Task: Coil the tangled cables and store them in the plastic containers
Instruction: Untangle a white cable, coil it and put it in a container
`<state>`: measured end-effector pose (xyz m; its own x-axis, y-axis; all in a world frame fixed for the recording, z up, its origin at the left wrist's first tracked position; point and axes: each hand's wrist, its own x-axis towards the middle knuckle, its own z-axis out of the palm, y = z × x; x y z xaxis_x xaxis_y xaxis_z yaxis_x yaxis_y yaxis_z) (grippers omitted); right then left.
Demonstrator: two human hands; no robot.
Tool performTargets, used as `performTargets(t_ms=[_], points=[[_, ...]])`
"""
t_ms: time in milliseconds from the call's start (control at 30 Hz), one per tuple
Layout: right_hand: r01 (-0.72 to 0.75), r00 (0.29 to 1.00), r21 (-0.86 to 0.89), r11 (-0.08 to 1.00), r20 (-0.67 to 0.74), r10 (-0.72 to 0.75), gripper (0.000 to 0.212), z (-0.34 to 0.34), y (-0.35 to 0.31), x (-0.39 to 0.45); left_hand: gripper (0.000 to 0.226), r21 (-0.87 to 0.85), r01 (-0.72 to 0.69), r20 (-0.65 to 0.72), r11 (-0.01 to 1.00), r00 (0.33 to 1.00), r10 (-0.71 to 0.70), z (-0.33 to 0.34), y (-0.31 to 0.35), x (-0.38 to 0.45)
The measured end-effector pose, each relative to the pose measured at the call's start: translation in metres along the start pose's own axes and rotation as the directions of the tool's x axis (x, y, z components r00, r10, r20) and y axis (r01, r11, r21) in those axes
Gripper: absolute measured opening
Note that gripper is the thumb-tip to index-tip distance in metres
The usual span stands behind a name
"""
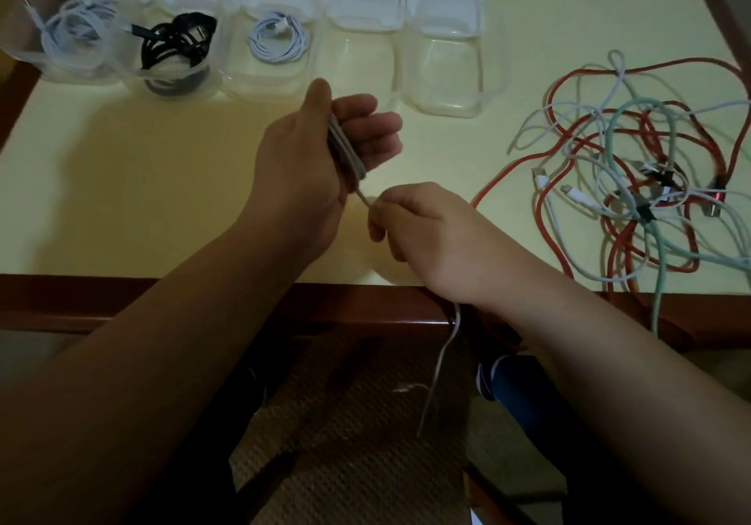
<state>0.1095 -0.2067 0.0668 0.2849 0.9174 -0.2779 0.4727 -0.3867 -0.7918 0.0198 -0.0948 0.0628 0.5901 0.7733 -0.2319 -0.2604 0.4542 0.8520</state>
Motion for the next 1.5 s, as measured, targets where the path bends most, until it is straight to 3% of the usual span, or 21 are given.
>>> performTargets(t_ms=[67,133,200,233,333,433,533,667,733,833,933,1000,1133,1233,1333,1400,1500], points=[[0.007,1.000,-0.024,1.000,-0.019,-0.007,0.035,-0.005,-0.007,-0.008,0.051,0.299,-0.104,0.055,0.948,0.994,0.091,-0.005,0.000,0.004],[0.042,0.997,-0.059,0.997,-0.060,-0.046,0.037,-0.009,-0.013,-0.016,0.050,0.563,-0.227,0.174,0.795,0.973,0.154,-0.008,-0.004,0.003],[0.077,0.990,-0.058,0.995,-0.114,-0.084,0.038,-0.016,-0.016,-0.020,0.047,0.716,-0.319,0.288,0.621,0.945,0.153,-0.010,-0.007,0.001],[0.098,0.983,-0.043,0.994,-0.151,-0.103,0.037,-0.020,-0.015,-0.021,0.047,0.738,-0.323,0.313,0.593,0.942,0.123,-0.010,-0.006,0.000],[0.179,0.947,-0.029,0.983,-0.266,-0.180,0.028,-0.031,-0.009,-0.022,0.060,0.709,-0.265,0.375,0.654,0.926,-0.032,-0.013,0.001,0.003],[0.269,0.891,-0.038,0.962,-0.369,-0.264,0.021,-0.033,-0.002,-0.018,0.066,0.651,-0.154,0.446,0.744,0.870,-0.211,-0.012,0.002,0.002],[0.299,0.859,0.026,0.954,-0.443,-0.257,0.017,-0.032,0.009,-0.007,0.064,0.486,0.096,0.492,0.868,0.791,-0.363,-0.007,0.002,0.002],[0.222,0.918,0.243,0.944,-0.377,-0.119,0.024,-0.026,0.022,0.010,0.052,0.236,0.375,0.629,0.896,0.644,-0.435,-0.006,0.008,0.004],[0.171,0.958,0.347,0.922,-0.278,-0.073,0.031,-0.019,0.025,0.016,0.050,0.052,0.500,0.684,0.865,0.613,-0.396,-0.008,0.009,0.005],[-0.021,0.998,0.570,0.822,-0.034,0.049,0.039,-0.006,0.025,0.018,0.045,-0.290,0.584,0.626,0.758,0.715,-0.312,-0.014,0.004,0.009],[-0.233,0.971,0.603,0.763,0.192,0.145,0.041,0.005,0.024,0.017,0.044,-0.507,0.421,0.347,0.752,0.898,-0.269,-0.013,-0.003,0.013],[-0.285,0.955,0.588,0.757,0.244,0.170,0.039,0.006,0.021,0.016,0.047,-0.519,0.287,0.163,0.805,0.958,-0.236,-0.007,-0.006,0.013],[-0.289,0.950,0.507,0.812,0.259,0.177,0.038,0.002,0.009,0.007,0.043,-0.317,0.144,-0.049,0.937,0.985,-0.168,-0.003,-0.007,0.019],[-0.215,0.968,0.400,0.891,0.207,0.141,0.040,-0.001,0.000,-0.001,0.047,0.099,0.045,-0.083,0.994,0.996,-0.037,-0.009,-0.008,0.025],[-0.165,0.985,0.400,0.902,0.122,0.125,0.042,-0.008,-0.007,-0.006,0.054,0.585,-0.157,0.086,0.796,0.988,0.131,-0.014,-0.007,0.026],[-0.140,0.990,0.451,0.881,0.059,0.126,0.044,-0.015,-0.010,-0.008,0.057,0.683,-0.275,0.239,0.677,0.959,0.149,-0.014,-0.006,0.024],[-0.038,0.996,0.488,0.872,-0.050,0.071,0.045,-0.026,-0.007,-0.009,0.065,0.709,-0.307,0.406,0.634,0.914,-0.012,-0.012,-0.007,0.021]])
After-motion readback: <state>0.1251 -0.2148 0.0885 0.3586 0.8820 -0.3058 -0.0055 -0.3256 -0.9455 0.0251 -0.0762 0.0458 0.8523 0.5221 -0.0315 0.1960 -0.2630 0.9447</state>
